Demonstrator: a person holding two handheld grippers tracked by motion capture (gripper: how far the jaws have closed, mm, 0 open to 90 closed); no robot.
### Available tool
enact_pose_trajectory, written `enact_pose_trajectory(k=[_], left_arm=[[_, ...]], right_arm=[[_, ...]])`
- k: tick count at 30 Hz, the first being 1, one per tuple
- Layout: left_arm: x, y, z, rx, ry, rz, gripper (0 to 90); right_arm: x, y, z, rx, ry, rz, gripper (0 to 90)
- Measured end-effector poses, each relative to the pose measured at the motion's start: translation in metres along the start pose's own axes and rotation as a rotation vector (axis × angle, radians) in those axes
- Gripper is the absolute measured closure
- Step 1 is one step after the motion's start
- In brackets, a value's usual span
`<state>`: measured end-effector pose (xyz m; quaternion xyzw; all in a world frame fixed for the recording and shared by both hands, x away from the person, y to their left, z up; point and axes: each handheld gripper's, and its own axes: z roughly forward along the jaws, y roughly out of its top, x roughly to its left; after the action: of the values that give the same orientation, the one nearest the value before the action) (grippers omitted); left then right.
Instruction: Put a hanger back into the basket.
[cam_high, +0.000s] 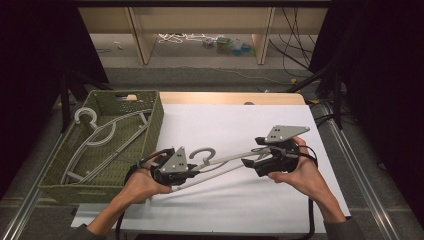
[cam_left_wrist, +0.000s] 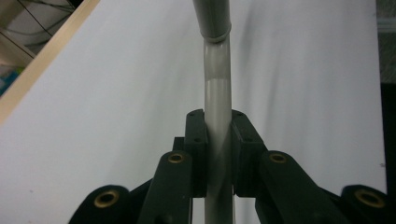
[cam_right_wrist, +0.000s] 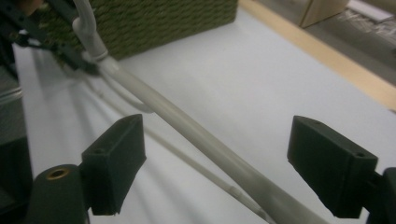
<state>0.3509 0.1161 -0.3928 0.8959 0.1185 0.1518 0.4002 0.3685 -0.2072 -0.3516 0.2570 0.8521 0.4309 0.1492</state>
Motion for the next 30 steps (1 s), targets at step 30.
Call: enact_pose_trajectory(k=[30], left_arm=[[0.032, -0.009, -0.059, -0.278, -0.029, -0.439, 79.5]], right_arm=[[0.039, -0.039, -0.014, -0.218, -0.17, 0.069, 17.6]])
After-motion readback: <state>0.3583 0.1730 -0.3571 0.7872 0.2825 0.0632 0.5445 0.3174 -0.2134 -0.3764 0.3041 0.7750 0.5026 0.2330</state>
